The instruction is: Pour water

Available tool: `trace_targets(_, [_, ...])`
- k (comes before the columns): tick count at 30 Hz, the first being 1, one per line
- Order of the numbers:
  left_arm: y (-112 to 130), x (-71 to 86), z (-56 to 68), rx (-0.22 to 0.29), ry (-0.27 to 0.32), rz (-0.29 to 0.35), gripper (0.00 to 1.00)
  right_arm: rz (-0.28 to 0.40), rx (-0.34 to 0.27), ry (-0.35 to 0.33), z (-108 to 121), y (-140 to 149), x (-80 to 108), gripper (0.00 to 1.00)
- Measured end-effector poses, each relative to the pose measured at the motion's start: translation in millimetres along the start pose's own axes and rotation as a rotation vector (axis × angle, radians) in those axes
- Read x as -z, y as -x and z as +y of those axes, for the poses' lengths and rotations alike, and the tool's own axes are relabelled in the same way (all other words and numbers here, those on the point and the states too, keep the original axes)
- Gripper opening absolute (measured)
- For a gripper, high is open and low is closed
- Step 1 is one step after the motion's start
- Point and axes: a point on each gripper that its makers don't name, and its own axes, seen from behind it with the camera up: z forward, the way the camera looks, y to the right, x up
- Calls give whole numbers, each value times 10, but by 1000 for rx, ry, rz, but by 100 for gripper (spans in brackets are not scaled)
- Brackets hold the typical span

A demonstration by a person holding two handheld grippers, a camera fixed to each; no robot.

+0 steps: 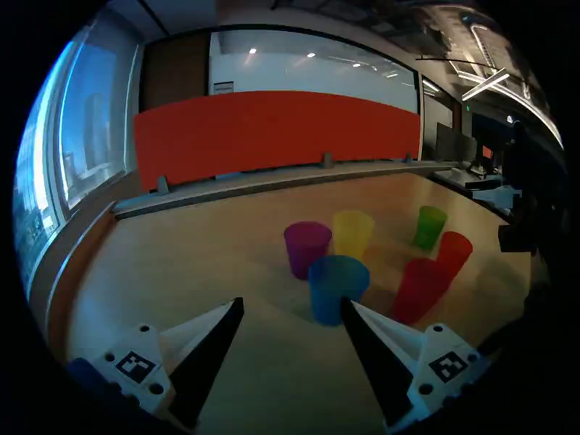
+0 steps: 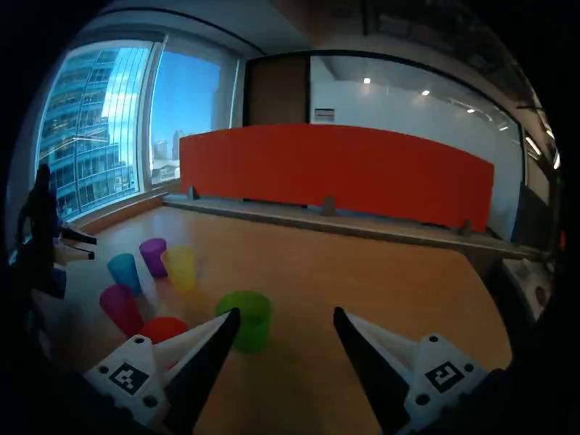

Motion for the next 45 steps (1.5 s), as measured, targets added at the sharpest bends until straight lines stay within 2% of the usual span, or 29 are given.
trace_targets(8, [-237, 164, -154, 39, -89, 134, 98, 91, -34, 110, 151, -132, 74, 99])
trace_targets(14, [-356, 261, -286, 54, -164, 208, 98, 163, -54, 209, 306, -240, 157, 99])
trace_targets(20, [-512, 349, -354, 71, -213, 290, 98, 231, -45, 275, 341, -351, 234, 99])
trace_targets(25, [-627, 406, -363, 53, -241, 340, 98, 268, -28, 323, 357, -419, 262, 99])
trace_targets(30, [-725, 454, -365, 40, -268, 379, 98, 305, -25, 358, 385, -518, 318, 99])
trace_targets(38, [-843, 530, -371, 68, -297, 432, 98, 326, -35, 374, 351, -573, 356, 99])
trace_targets(45, [-941, 577, -349, 42, -328, 472, 98, 334, -37, 379, 293, -559, 397, 99])
